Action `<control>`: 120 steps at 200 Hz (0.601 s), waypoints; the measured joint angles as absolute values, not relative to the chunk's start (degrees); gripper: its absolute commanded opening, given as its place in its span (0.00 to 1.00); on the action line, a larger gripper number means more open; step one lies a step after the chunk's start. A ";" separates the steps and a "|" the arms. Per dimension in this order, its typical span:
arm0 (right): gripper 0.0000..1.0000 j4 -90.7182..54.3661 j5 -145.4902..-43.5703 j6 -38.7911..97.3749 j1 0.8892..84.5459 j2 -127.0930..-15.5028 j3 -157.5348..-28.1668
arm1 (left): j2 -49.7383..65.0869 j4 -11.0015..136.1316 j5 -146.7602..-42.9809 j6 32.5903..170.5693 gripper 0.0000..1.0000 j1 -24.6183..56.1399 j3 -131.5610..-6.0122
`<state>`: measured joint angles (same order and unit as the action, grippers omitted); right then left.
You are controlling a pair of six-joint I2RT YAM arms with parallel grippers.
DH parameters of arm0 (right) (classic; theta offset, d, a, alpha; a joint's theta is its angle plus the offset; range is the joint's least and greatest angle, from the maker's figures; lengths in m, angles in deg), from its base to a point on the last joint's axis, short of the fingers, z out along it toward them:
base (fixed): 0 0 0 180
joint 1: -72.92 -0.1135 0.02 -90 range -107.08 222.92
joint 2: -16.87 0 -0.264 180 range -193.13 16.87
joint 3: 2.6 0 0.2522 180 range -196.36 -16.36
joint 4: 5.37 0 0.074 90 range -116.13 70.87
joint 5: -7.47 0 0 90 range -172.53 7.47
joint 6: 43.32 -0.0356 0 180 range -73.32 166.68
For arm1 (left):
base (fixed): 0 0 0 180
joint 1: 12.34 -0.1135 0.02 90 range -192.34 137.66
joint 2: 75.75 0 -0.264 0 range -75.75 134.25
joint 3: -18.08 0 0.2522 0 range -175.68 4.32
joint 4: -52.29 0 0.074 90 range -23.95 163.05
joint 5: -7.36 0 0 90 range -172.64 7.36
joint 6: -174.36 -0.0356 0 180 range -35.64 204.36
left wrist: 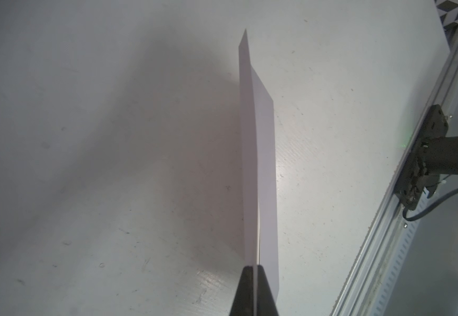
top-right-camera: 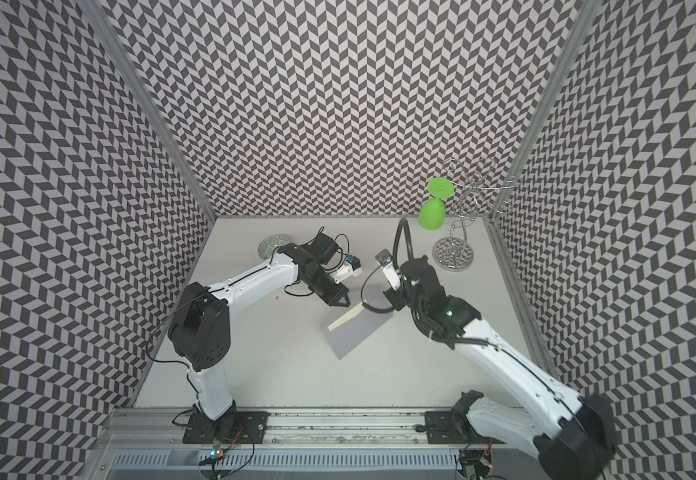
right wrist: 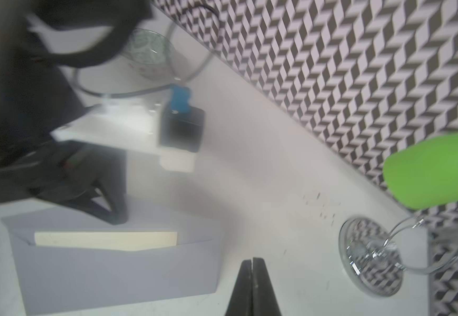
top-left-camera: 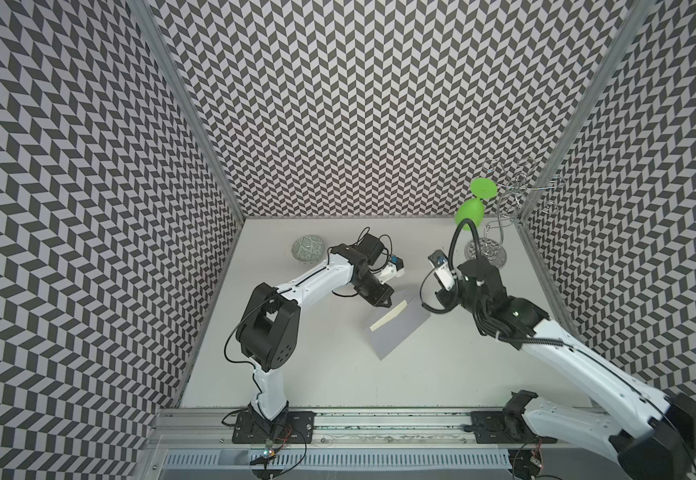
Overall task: Fold the letter paper in half and place it into the envelope
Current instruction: Fold the envelope flap on the envelope.
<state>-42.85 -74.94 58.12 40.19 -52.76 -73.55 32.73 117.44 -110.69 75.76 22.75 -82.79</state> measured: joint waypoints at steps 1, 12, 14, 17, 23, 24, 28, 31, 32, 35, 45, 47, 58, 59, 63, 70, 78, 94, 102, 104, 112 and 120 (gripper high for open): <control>0.00 -43.01 -75.05 57.81 40.32 -53.22 -73.83 | 32.78 117.40 -110.61 75.85 0.00 22.71 -82.79; 0.00 -44.93 -79.22 53.35 42.33 -60.74 -77.35 | 33.58 116.74 -109.69 76.85 0.00 22.27 -82.64; 0.00 -45.17 -79.92 52.57 42.66 -61.98 -77.81 | 33.72 116.66 -109.60 76.96 0.00 22.23 -82.60; 0.00 -45.61 -81.30 51.30 43.10 -64.15 -78.34 | 33.96 116.50 -109.32 77.20 0.00 22.16 -82.55; 0.00 -46.44 -83.55 49.44 43.62 -67.23 -78.77 | 34.48 116.18 -108.90 77.77 0.00 22.12 -82.42; 0.00 -46.61 -84.01 49.11 43.69 -67.88 -78.79 | 34.52 116.15 -108.86 77.84 0.00 22.12 -82.38; 0.00 -47.11 -85.30 48.02 43.90 -69.54 -78.73 | 34.90 115.96 -108.62 78.19 0.00 22.12 -82.27; 0.00 -47.71 -86.56 47.10 43.95 -70.94 -78.55 | 35.09 115.85 -108.40 78.47 0.00 22.12 -82.22; 0.00 -47.84 -86.76 46.91 43.97 -71.18 -78.49 | 35.16 115.83 -108.38 78.51 0.00 22.12 -82.20; 0.00 -48.23 -87.66 46.12 43.97 -72.19 -78.18 | 35.40 115.72 -108.18 78.78 0.00 22.14 -82.12; 0.00 -49.58 -90.59 43.65 43.95 -74.66 -76.67 | 36.12 115.43 -107.39 79.63 0.00 22.14 -81.77; 0.00 -49.80 -91.09 43.34 43.95 -75.01 -76.30 | 36.27 115.37 -107.24 79.80 0.00 22.14 -81.66; 0.00 -51.18 -93.73 41.22 43.95 -76.08 -74.64 | 36.80 115.15 -106.10 80.74 0.00 22.12 -81.07; 0.00 -51.20 -93.89 41.07 43.95 -76.10 -74.58 | 36.82 115.13 -106.04 80.83 0.00 22.12 -81.02; 0.00 -51.51 -94.76 40.52 43.90 -76.30 -74.12 | 36.95 114.97 -105.58 81.20 0.00 22.12 -80.74; 0.00 -51.70 -96.25 39.65 43.88 -76.65 -73.59 | 37.10 114.86 -104.86 81.75 0.00 22.12 -80.39; 0.00 -51.60 -97.73 38.75 43.86 -77.24 -73.22 | 37.17 114.54 -104.12 82.49 0.00 22.12 -80.04; 0.00 -50.15 -100.01 37.38 43.86 -78.79 -72.06 | 37.19 113.79 -103.00 83.71 0.00 22.12 -79.89; 0.00 -49.08 -100.95 36.68 43.86 -79.56 -70.93 | 37.19 113.16 -102.59 84.31 0.00 22.05 -79.89; 0.00 -49.02 -101.10 36.55 43.86 -79.64 -70.75 | 37.19 112.96 -102.50 84.48 0.00 22.03 -79.89; 0.00 -48.25 -101.89 35.87 43.86 -80.17 -69.46 | 37.19 112.33 -102.15 85.27 0.00 21.99 -79.89; 0.00 -47.71 -103.02 35.30 43.86 -80.34 -68.63 | 37.19 111.70 -101.76 85.92 0.00 21.97 -79.89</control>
